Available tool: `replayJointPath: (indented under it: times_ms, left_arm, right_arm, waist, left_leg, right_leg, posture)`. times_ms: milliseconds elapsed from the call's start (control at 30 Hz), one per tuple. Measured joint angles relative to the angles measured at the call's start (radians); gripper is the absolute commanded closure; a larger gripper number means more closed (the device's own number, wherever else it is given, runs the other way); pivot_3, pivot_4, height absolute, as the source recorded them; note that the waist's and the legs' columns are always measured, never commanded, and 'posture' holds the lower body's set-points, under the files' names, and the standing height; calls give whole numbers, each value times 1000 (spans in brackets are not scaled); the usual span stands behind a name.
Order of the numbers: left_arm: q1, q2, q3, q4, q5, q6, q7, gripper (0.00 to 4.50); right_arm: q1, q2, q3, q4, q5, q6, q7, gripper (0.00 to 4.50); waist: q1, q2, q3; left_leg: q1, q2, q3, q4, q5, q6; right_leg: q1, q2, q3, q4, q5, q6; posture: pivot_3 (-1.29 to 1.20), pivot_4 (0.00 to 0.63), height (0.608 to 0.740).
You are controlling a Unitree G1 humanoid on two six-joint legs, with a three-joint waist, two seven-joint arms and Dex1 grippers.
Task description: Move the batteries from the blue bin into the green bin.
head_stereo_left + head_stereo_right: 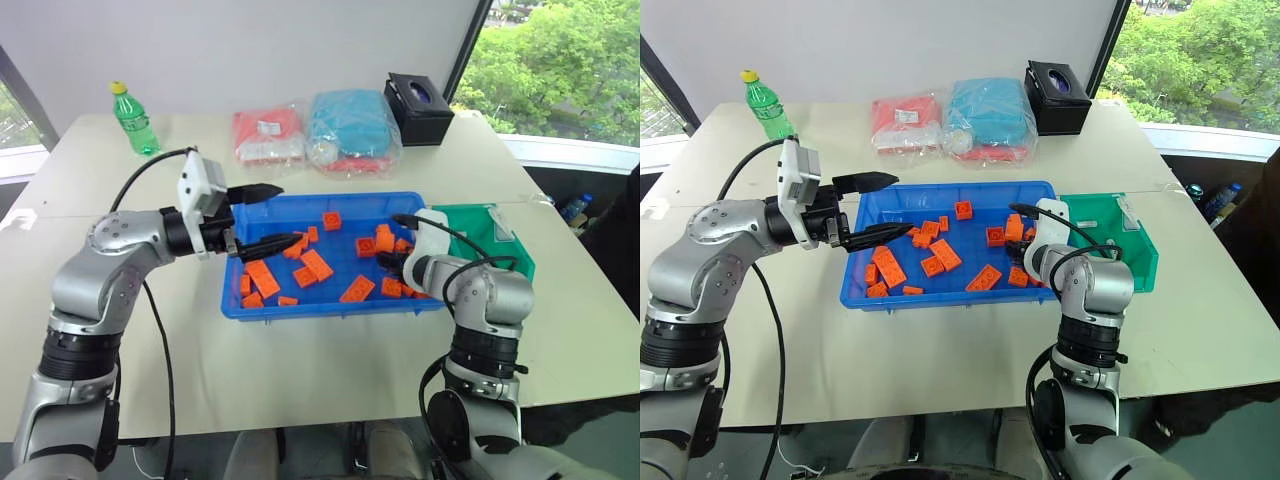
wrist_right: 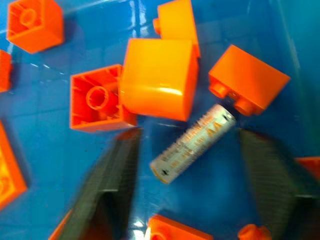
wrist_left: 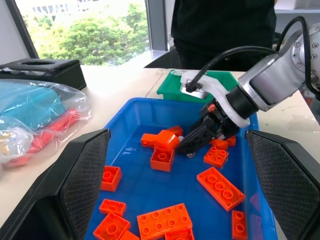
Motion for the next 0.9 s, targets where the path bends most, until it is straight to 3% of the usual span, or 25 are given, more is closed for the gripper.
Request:
replayJointPath:
  times_ms: [33, 367, 667, 800, 900]
  left_arm:
    - [0, 0, 0, 0, 0, 0, 0, 0]
    - [-27, -8, -7, 17, 0, 0, -7, 0]
    - [-39, -30, -39, 58, 3, -5, -45, 0]
    - [-63, -45, -42, 80, 12, -16, -50, 0]
    - [-77, -48, -43, 81, 17, -18, -54, 0]
  right_arm:
    - [2, -1, 7, 0, 3, 2, 6, 3456]
    - [12, -32, 40, -99, 84, 134, 112, 3456]
    - [-112, -247, -138, -286, 271, 160, 171, 3456]
    - [-38, -228, -117, -295, 327, 160, 150, 3456]
    - [10, -171, -52, -292, 334, 161, 122, 2106]
  waist:
    - [-3, 0, 0]
    - [-7, 2, 1]
    - [-4, 1, 1]
    - [-10, 0, 0]
    - [-11, 2, 1]
  left_leg:
    - [0, 0, 0, 0, 0, 0]
    - [-1, 0, 0, -1, 0, 0]
    - [-1, 0, 0, -1, 0, 0]
    - [-1, 0, 0, -1, 0, 0]
    - [-1, 0, 0, -1, 0, 0]
  right_leg:
    - [0, 0, 0, 0, 0, 0]
    - [-1, 0, 0, 0, 0, 0]
    - [0, 0, 0, -1, 0, 0]
    - [0, 0, 0, -1, 0, 0]
    - [-1, 0, 0, -1, 0, 0]
  posture:
    - [0, 150, 724]
    - [0, 150, 724]
    - [0, 150, 724]
    - [0, 150, 724]
    - [0, 150, 724]
